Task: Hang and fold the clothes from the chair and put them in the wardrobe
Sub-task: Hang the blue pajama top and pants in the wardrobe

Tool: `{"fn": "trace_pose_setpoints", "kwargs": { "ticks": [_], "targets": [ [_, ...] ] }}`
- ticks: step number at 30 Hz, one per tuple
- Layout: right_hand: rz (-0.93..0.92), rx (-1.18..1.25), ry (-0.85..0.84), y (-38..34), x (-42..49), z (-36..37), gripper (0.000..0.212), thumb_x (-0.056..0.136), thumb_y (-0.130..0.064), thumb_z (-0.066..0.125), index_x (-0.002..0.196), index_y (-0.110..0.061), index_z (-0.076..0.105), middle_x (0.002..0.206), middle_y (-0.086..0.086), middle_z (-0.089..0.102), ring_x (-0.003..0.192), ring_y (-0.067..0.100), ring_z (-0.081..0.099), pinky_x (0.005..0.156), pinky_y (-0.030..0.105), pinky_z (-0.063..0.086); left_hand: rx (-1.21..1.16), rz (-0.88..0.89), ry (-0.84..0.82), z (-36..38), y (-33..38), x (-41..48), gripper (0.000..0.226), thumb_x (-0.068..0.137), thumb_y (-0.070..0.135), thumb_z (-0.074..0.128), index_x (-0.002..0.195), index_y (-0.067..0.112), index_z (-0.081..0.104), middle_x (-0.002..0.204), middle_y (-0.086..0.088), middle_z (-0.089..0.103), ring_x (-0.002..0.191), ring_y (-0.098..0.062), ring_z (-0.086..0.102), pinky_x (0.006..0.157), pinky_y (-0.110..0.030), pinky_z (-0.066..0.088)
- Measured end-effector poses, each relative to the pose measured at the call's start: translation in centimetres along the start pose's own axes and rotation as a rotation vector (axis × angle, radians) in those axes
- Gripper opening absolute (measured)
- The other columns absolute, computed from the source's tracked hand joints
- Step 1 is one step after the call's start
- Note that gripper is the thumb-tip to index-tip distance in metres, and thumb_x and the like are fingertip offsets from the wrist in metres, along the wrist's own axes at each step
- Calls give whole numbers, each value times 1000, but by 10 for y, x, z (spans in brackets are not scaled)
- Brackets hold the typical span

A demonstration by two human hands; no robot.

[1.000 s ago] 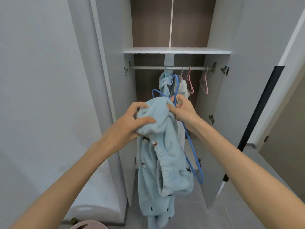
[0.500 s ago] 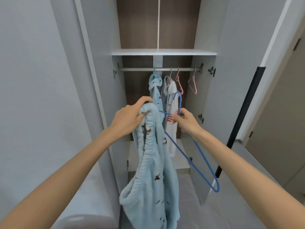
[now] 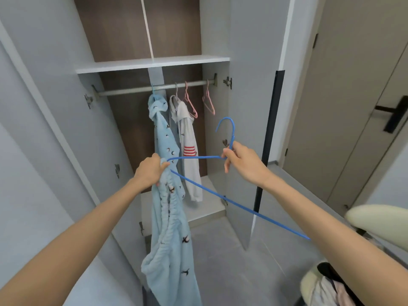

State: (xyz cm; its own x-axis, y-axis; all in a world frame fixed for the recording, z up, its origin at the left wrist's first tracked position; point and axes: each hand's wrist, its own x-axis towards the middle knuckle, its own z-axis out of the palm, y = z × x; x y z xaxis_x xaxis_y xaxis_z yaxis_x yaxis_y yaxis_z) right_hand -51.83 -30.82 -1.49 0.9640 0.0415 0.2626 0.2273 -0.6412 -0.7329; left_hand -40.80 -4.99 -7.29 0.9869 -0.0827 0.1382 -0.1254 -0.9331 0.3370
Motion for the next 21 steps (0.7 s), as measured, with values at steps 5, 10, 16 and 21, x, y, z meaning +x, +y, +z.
{"fn": "trace_pose_setpoints", "kwargs": {
  "ticks": [5,10,16,21],
  "targets": [
    [72,-49,40,11,-7,-8,30,101,-15,35,81,-11,57,64,3,60,54,8,48,51,13,37,84,-9,0,18,6,14,38,99,45,41,93,7,42,89,-19,65,83,-39,62,64,-37,41],
    [114,-105,45,18,-15,-10,34,100,-16,36,71,-20,53,59,-2,56,63,17,54,66,34,45,76,-10,-1,32,11,19,39,99,45,39,93,6,41,91,-21,65,84,-39,61,66,-40,44],
    [124,-136,72,20,-18,7,32,101,-16,34,78,-14,55,67,-1,54,70,26,55,74,43,48,304,240,51,29,45,17,39,102,39,35,113,4,44,96,-18,65,87,-36,62,66,-41,43],
    [139,-60,117,21,-15,17,30,100,-19,35,79,-14,55,58,0,57,54,19,49,66,40,46,181,385,152,11,72,8,38,101,40,36,105,4,48,81,-17,64,75,-37,60,61,-41,44]
  ]
}}
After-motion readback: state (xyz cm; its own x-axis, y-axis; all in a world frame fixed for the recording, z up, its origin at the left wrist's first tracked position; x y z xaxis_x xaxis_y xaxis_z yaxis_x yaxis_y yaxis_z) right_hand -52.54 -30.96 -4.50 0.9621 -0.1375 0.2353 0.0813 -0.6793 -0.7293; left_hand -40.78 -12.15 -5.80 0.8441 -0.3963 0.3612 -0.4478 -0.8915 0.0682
